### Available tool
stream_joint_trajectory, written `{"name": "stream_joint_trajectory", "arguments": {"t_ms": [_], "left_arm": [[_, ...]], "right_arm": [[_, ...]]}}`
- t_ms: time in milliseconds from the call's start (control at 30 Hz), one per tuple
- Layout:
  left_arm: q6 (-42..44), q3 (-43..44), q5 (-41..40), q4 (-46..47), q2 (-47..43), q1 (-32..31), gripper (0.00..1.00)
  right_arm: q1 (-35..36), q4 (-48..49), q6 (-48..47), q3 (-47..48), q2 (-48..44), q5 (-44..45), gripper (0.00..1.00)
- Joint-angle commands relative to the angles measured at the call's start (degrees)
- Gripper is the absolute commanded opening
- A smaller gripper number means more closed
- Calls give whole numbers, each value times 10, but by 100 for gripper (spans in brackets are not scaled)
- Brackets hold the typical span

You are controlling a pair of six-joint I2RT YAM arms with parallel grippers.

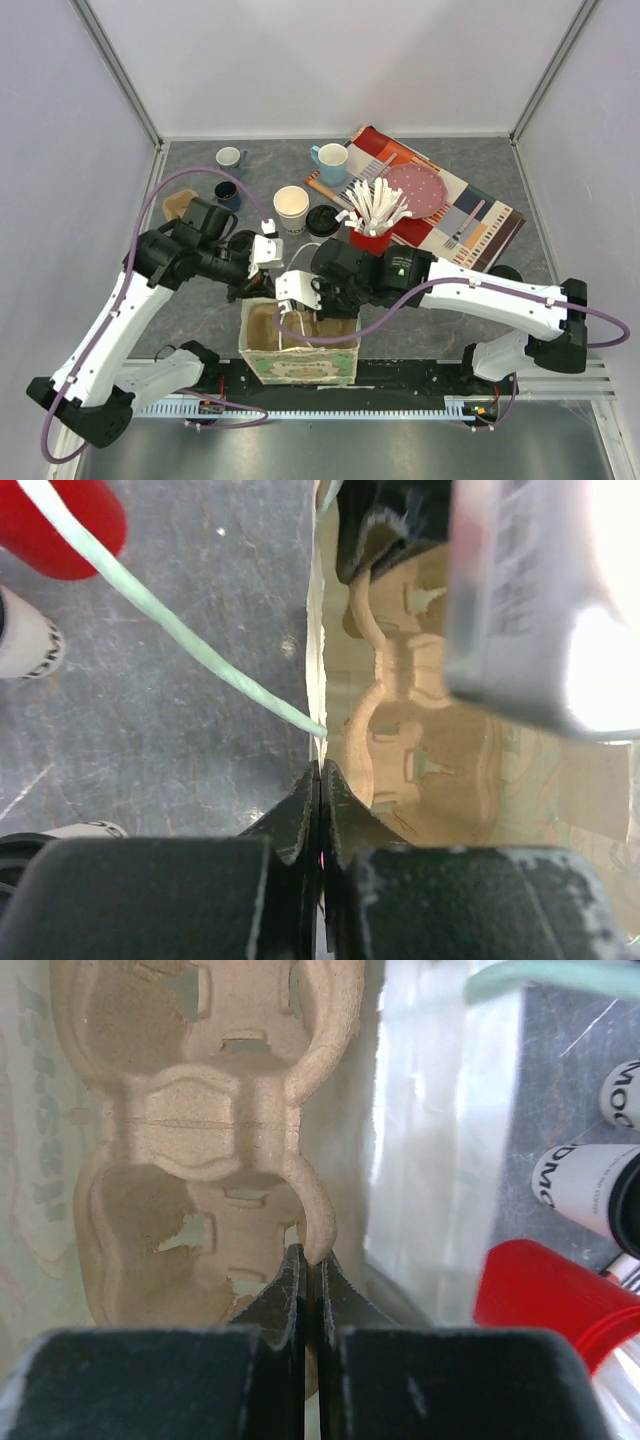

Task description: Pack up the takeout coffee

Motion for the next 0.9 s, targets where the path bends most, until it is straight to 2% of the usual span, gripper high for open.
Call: {"name": "stream_joint_trajectory", "arguments": {"t_ms": [0, 133, 300, 467, 633, 667, 700, 733, 767, 867], "left_arm": [[-72, -14, -22, 134, -59, -4, 2], [-78, -50, -76, 188, -106, -16, 2], [-118, -88, -32, 198, -109, -24, 2], [-138, -104, -46, 226, -118, -24, 2], [-143, -107, -64, 234, -123, -24, 2], [-141, -109, -72, 234, -123, -24, 2], [-139, -109, -78, 235, -124, -24, 2], [-138, -109, -84, 235, -124, -24, 2], [-136, -108, -84, 234, -124, -24, 2], [-140, -109, -75, 231, -124, -24, 2]], "right_arm": [[-2, -20, 46, 27, 24, -26, 0], [-9, -35, 78, 39, 44, -48, 0], [-14, -28, 114, 34, 77, -27, 0], [-14, 5, 141, 19, 96, -56, 0], [-15, 6, 148, 17, 97, -28, 0], [-16, 6, 149, 18, 96, -28, 2], [-17, 4, 150, 21, 95, -24, 12], [-17, 2, 151, 23, 93, -21, 17], [-16, 1, 154, 31, 93, -19, 28], [-16, -10, 157, 52, 91, -10, 41]]}}
